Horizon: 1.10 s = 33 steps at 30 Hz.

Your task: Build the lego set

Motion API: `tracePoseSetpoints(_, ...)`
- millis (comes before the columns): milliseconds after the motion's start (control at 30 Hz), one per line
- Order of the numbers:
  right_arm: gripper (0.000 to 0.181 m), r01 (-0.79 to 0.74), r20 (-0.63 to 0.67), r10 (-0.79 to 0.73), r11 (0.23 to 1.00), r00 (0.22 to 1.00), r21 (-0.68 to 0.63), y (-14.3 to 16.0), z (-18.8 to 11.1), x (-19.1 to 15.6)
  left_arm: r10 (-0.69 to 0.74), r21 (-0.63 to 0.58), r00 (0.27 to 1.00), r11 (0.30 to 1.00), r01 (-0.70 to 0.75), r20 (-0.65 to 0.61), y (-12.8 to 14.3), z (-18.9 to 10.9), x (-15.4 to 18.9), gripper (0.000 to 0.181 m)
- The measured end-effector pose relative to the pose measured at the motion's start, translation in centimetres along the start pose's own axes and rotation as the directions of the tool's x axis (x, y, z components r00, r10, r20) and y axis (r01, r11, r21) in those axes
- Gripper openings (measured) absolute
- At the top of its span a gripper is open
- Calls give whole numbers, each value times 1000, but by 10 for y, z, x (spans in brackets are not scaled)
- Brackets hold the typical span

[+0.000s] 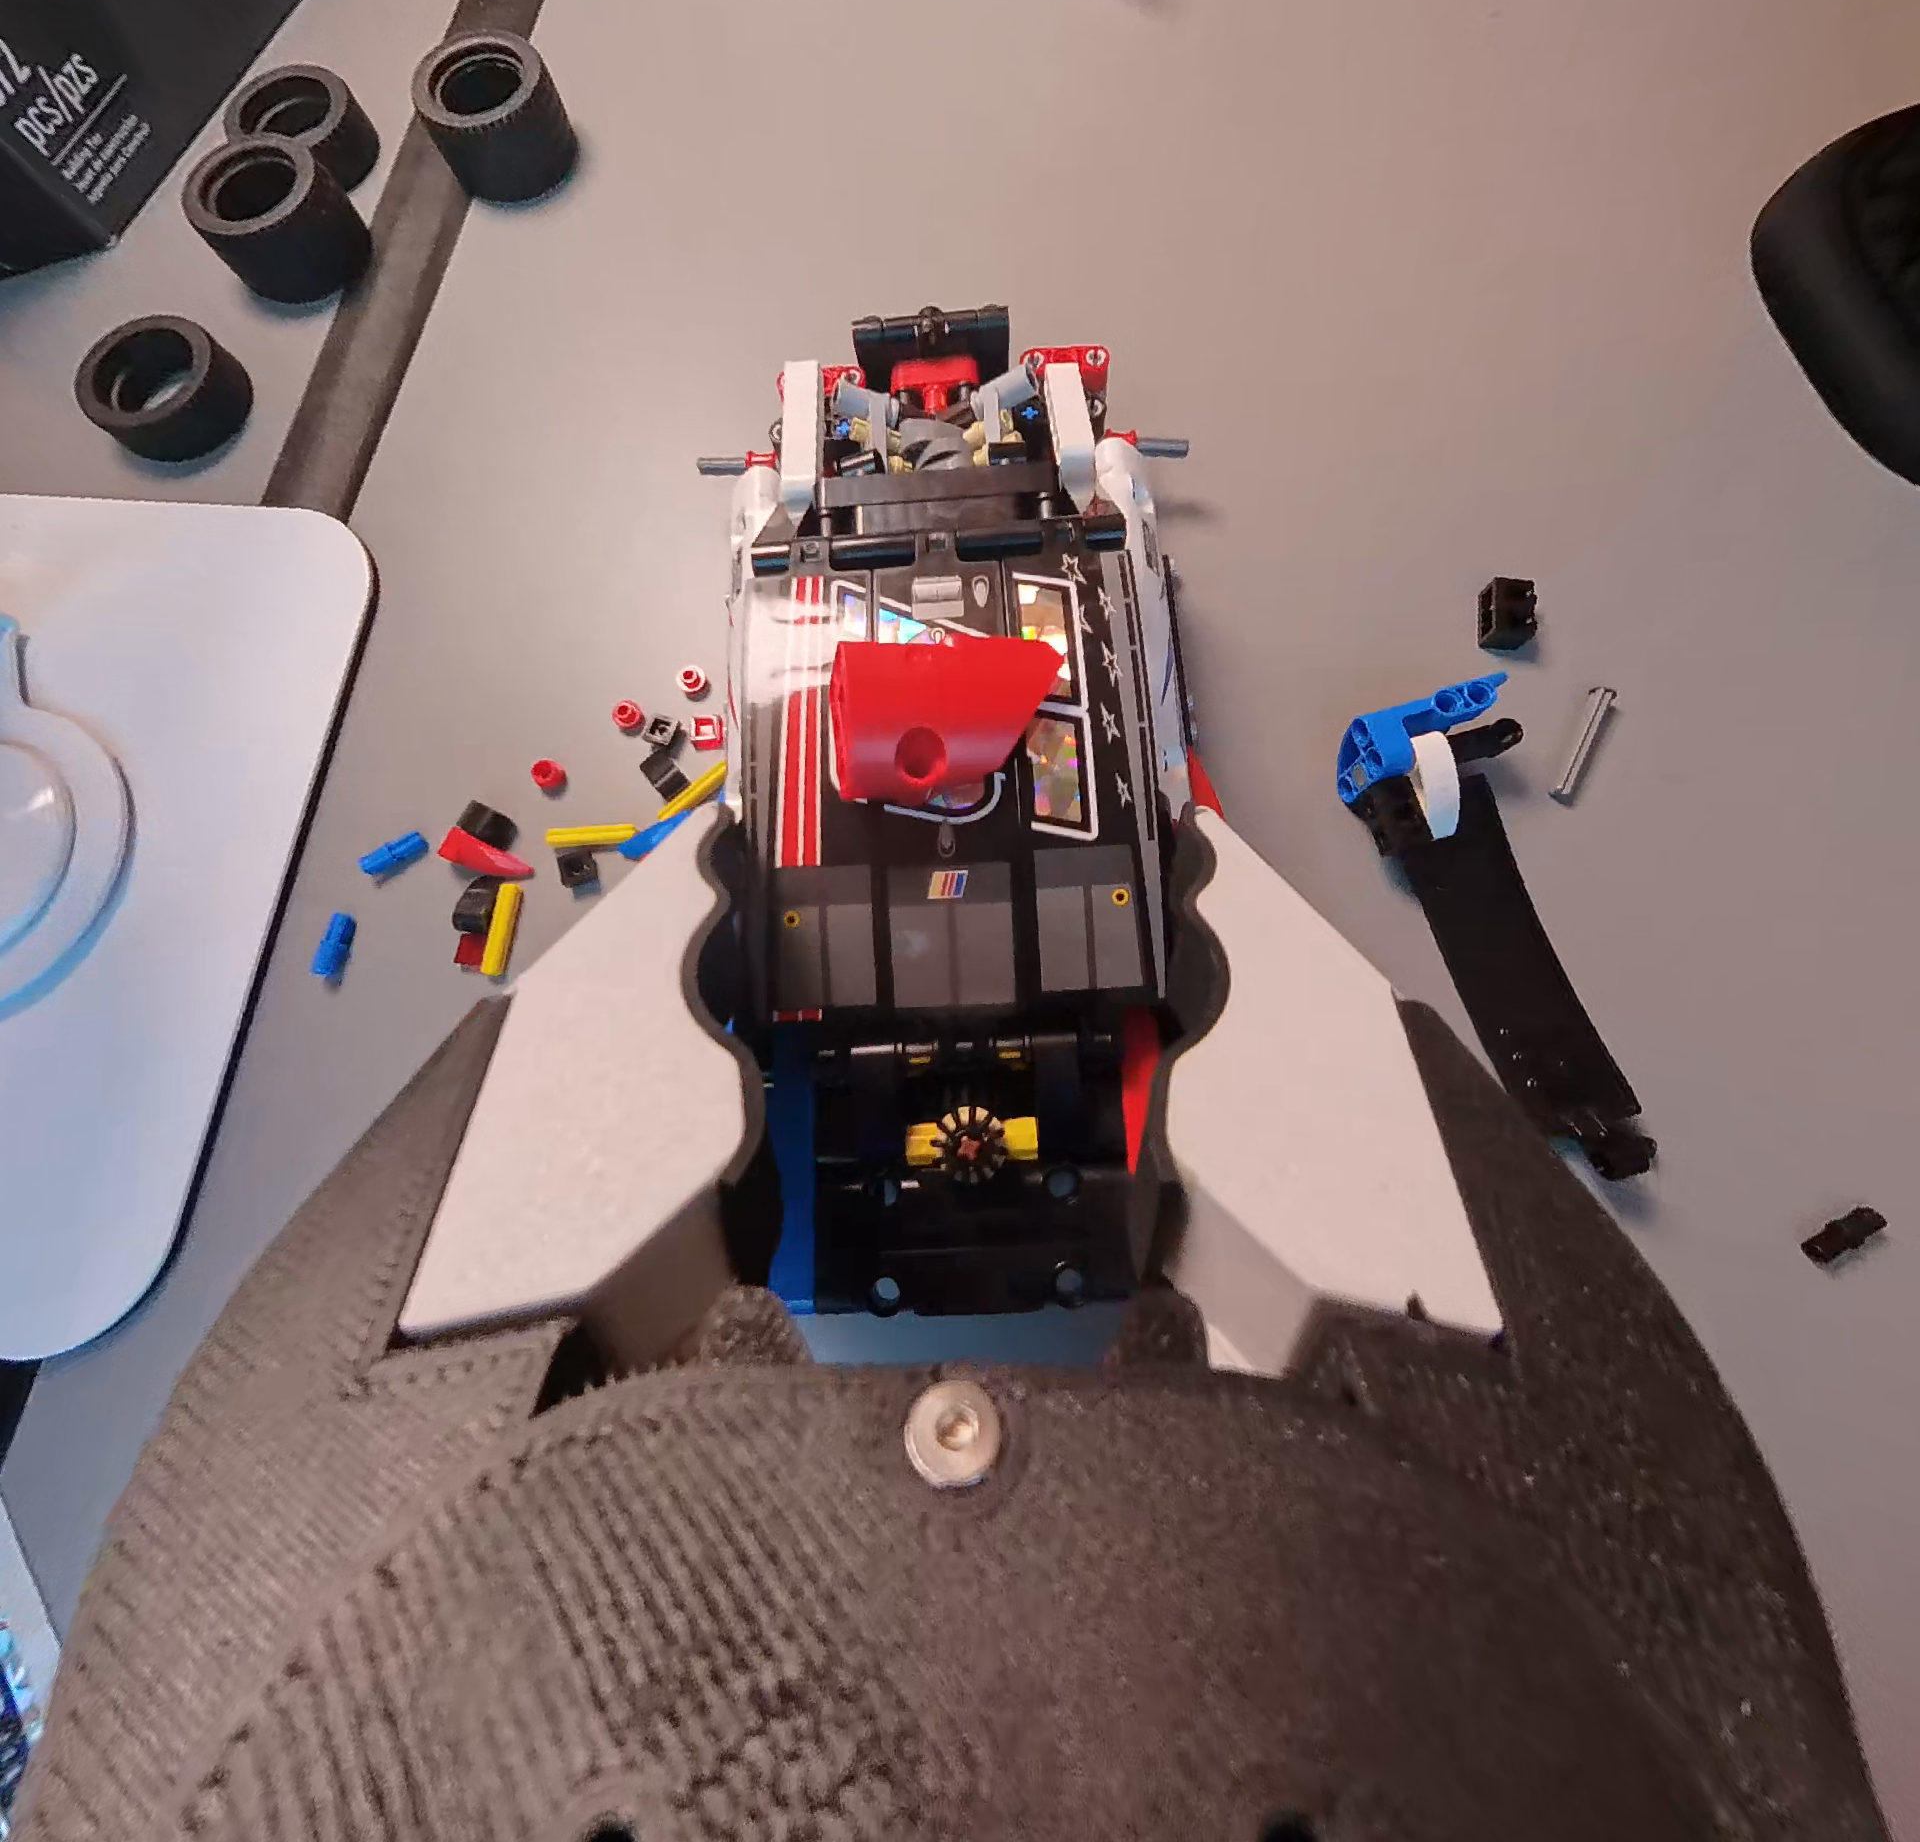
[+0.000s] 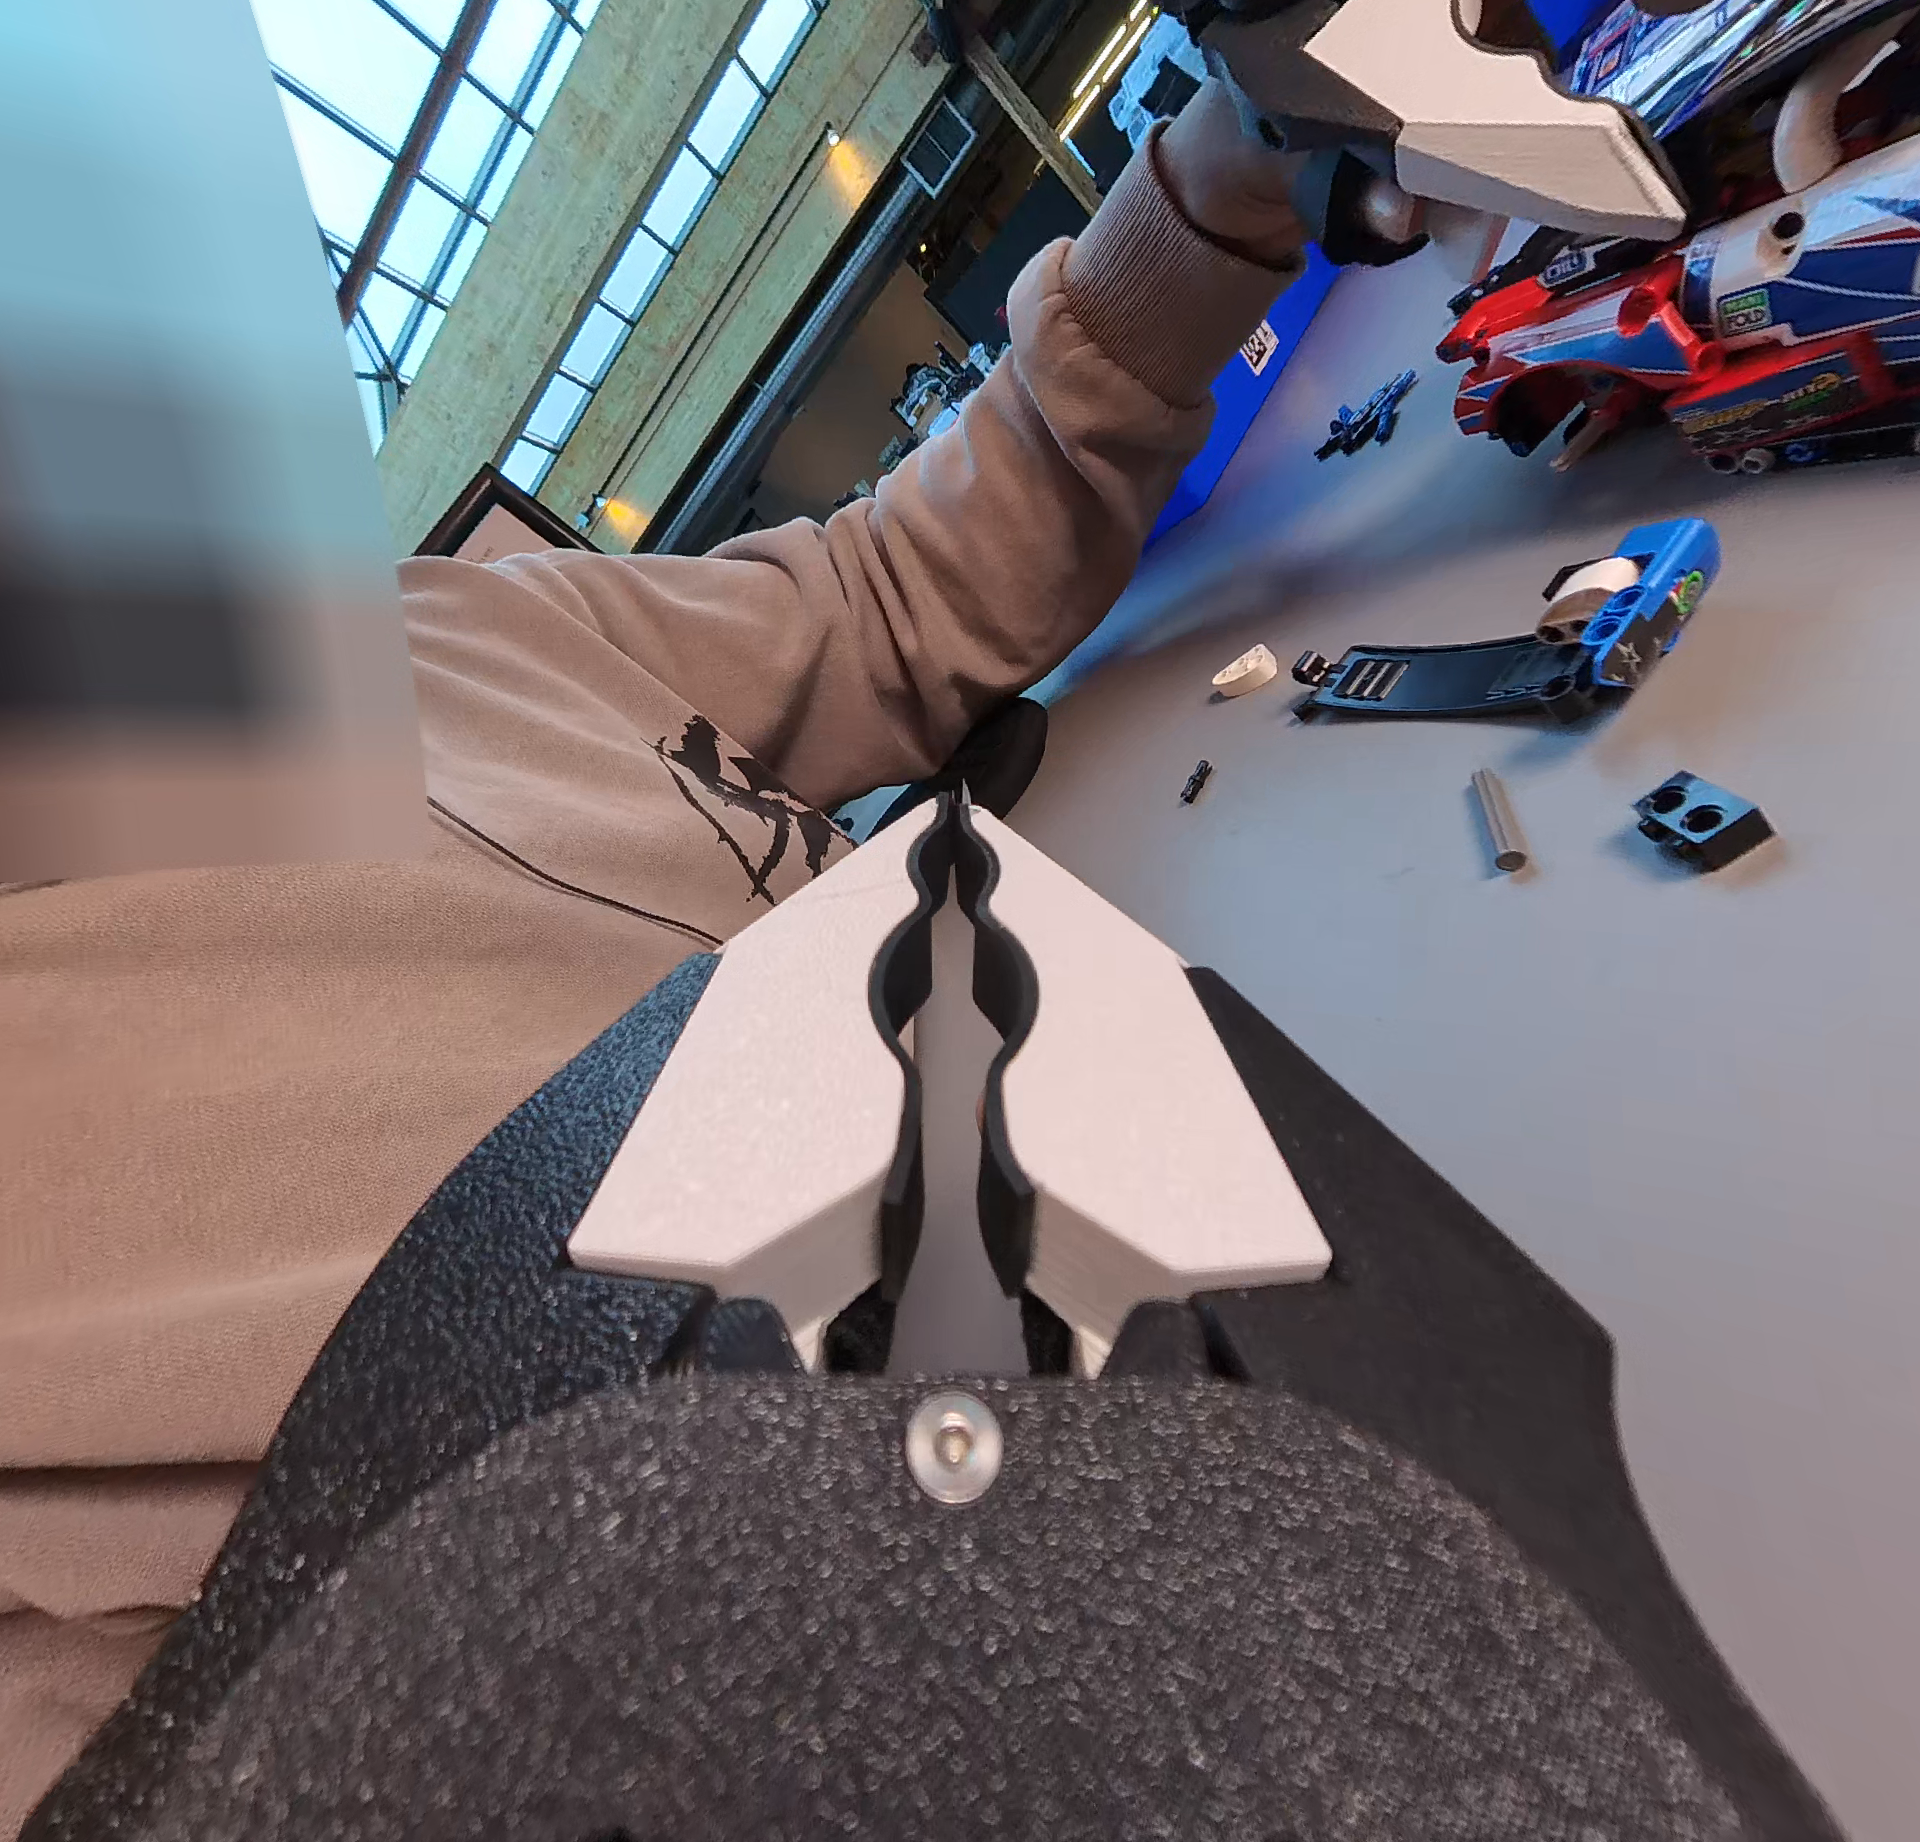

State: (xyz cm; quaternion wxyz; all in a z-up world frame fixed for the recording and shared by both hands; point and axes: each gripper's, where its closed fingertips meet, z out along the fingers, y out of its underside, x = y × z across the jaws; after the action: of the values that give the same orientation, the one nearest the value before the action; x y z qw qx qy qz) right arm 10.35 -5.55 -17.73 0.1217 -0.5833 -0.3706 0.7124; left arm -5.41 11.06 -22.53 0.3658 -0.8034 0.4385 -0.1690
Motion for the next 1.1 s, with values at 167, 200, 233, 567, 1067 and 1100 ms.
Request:
tracePoseSetpoints(167,0,19,5,-19,1000,1000,10,-1,-1,-3,38,-56,999,998,-39,-21,2,-2,8,80)
tracePoseSetpoints(200,0,22,7,-22,1000,1000,11,-1,-1,-4,45,-59,999,997,-46,-30,2,-2,13,80)
tracePoseSetpoints(233,0,24,8,-24,1000,1000,12,-1,-1,-4,51,-62,998,997,-54,-36,2,-2,17,79)
tracePoseSetpoints(567,0,44,22,-44,999,999,9,0,-1,-9,76,-57,995,995,-79,-58,0,-3,71,79)
tracePoseSetpoints(1067,0,68,22,-68,998,997,-3,-9,-6,-23,132,-21,983,991,-136,-125,-5,-4,146,79)
tracePoseSetpoints(1100,0,76,12,-76,997,997,-12,-11,-7,-24,141,-16,981,989,-145,-135,-6,-3,150,79)
